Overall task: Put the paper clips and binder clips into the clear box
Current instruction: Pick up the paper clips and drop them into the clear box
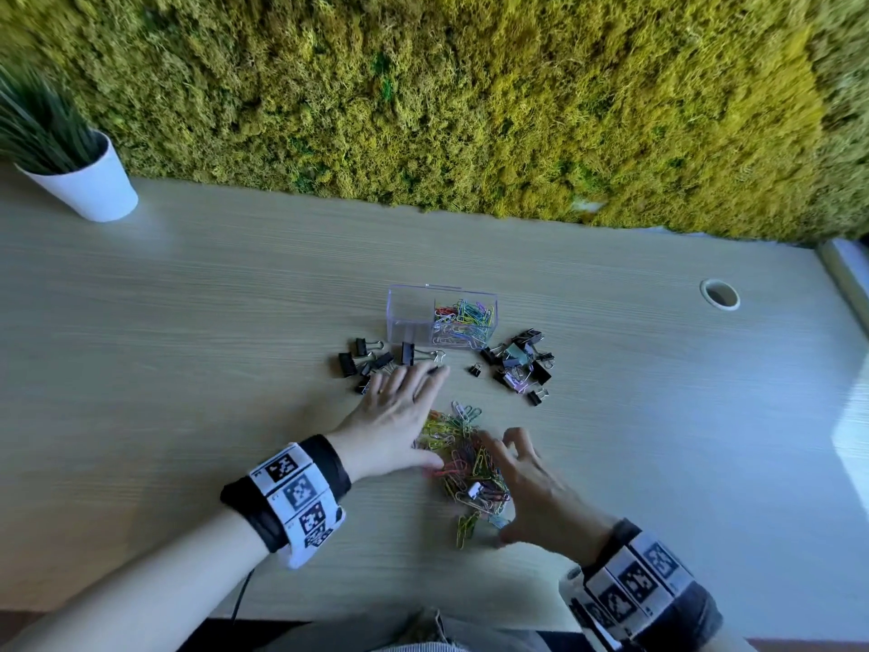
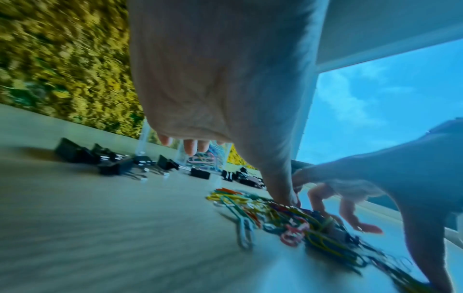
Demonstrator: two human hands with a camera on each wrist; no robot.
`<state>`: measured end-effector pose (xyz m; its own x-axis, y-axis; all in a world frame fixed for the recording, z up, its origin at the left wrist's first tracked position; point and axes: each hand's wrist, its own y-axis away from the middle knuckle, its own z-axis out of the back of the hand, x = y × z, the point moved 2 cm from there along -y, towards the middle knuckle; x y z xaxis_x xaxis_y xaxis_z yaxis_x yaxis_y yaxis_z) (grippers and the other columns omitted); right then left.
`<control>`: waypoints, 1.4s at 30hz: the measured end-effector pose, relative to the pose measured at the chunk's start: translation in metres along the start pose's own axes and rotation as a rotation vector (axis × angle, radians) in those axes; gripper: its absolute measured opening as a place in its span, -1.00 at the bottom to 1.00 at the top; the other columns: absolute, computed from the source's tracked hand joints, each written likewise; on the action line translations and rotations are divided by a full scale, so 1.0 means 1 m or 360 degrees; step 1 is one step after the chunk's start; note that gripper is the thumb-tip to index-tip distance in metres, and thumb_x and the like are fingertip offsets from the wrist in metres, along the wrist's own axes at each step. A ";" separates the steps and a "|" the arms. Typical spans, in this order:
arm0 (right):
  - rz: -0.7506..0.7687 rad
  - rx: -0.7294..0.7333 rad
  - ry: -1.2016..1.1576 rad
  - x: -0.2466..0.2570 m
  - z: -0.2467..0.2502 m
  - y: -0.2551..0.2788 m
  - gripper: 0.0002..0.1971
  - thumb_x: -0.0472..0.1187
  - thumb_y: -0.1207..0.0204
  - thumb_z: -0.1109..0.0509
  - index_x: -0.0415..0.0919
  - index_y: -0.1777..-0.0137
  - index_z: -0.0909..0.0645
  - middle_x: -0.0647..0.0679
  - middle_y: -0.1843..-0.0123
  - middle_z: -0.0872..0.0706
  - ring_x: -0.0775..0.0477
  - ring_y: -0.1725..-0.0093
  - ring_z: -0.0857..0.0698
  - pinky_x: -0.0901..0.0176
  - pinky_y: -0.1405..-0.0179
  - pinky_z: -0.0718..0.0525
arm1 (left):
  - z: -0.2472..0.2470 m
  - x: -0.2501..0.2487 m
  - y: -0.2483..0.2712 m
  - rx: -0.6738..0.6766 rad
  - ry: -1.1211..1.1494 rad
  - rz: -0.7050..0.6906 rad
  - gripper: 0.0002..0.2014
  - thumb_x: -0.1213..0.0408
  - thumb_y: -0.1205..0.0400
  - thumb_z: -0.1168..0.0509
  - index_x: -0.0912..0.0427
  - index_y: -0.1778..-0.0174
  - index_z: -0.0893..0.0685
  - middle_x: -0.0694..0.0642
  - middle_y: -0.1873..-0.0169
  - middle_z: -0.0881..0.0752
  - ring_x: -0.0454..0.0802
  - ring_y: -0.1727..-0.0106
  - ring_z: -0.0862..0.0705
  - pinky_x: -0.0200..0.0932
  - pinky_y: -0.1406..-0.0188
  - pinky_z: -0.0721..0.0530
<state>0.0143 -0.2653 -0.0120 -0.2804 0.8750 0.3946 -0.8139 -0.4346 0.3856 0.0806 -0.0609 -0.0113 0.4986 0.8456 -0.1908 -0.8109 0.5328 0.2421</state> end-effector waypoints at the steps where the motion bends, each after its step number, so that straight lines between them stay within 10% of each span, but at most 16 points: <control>1: 0.0002 -0.0018 -0.0024 0.002 0.000 -0.005 0.21 0.01 -0.06 -0.69 0.06 -0.59 0.07 -0.04 -0.33 -0.25 0.10 -0.09 -0.48 0.32 -0.19 -0.57 | 0.002 0.004 0.001 -0.0028 0.0018 0.0022 0.14 -0.41 -0.37 -0.26 0.07 -0.62 0.27 0.14 -0.59 0.02 0.16 -0.55 -0.12 0.27 -0.52 -0.08; 12: -0.0048 -0.0310 -0.0147 -0.006 0.037 -0.053 -0.26 -0.19 -0.26 -0.62 -0.13 -0.45 -0.40 -0.07 -0.21 -0.47 0.04 0.16 -0.59 0.25 0.08 -0.56 | 0.010 -0.004 0.003 -0.0252 0.0053 -0.0244 -0.50 -0.22 -0.40 -0.38 -0.01 -0.16 -0.58 -0.03 -0.19 -0.47 -0.02 -0.28 -0.32 0.03 -0.19 -0.30; 20: -0.0196 -0.0315 -0.0167 -0.021 0.026 -0.046 -0.52 -0.38 -0.33 -0.47 -0.19 -0.27 -0.54 0.01 -0.02 -0.46 0.04 0.17 -0.55 0.47 0.22 -0.47 | -0.007 -0.025 0.000 -0.0034 0.0009 -0.0403 -0.61 -0.14 -0.44 -0.39 -0.04 -0.10 -0.64 -0.03 -0.03 -0.56 0.00 -0.20 -0.36 0.04 -0.13 -0.25; 24: -0.0113 -0.0448 -0.0253 -0.007 0.022 -0.053 -0.63 -0.41 -0.36 -0.36 -0.23 -0.19 -0.60 -0.12 0.01 -0.60 -0.11 0.10 -0.60 0.10 0.08 -0.58 | -0.010 -0.030 -0.003 -0.0147 -0.0015 -0.0461 -0.72 -0.10 -0.43 -0.41 0.02 0.14 -0.72 0.03 0.14 -0.62 0.07 -0.08 -0.48 0.03 -0.01 -0.32; 33: -0.0077 -0.0503 -0.0133 0.005 0.028 -0.068 -0.50 -0.48 -0.42 -0.30 -0.15 -0.36 -0.52 -0.07 -0.33 -0.54 -0.12 -0.24 -0.54 0.01 -0.23 -0.59 | -0.001 -0.006 -0.001 -0.0388 0.0334 -0.0324 -0.84 0.04 -0.54 -0.31 0.03 0.25 -0.67 -0.10 0.02 -0.59 -0.08 -0.15 -0.43 0.03 -0.09 -0.35; 37: -0.0046 -0.0516 -0.0125 0.007 0.024 -0.066 -0.57 -0.35 -0.47 -0.36 -0.17 -0.36 -0.52 -0.07 -0.25 -0.59 -0.07 -0.20 -0.57 0.12 -0.21 -0.58 | 0.006 0.010 0.000 -0.0484 0.0400 -0.0215 -0.86 0.05 -0.53 -0.35 -0.01 0.28 -0.64 -0.16 0.09 -0.58 -0.14 -0.07 -0.41 -0.03 -0.05 -0.31; 42: -0.0358 -0.0443 0.0016 0.004 0.023 -0.064 -0.41 0.26 -0.32 -0.43 -0.25 -0.10 -0.57 -0.12 -0.03 -0.54 -0.12 0.08 -0.60 0.03 0.13 -0.66 | 0.001 0.002 0.004 -0.0328 0.0266 -0.0229 -0.67 -0.21 -0.43 -0.35 -0.03 0.16 -0.67 -0.13 0.10 -0.60 -0.08 -0.06 -0.44 0.00 -0.07 -0.31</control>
<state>0.0772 -0.2394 -0.0156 -0.0824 0.9448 0.3170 -0.9629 -0.1575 0.2190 0.0785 -0.0572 -0.0101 0.5694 0.7355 -0.3672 -0.7892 0.6140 0.0061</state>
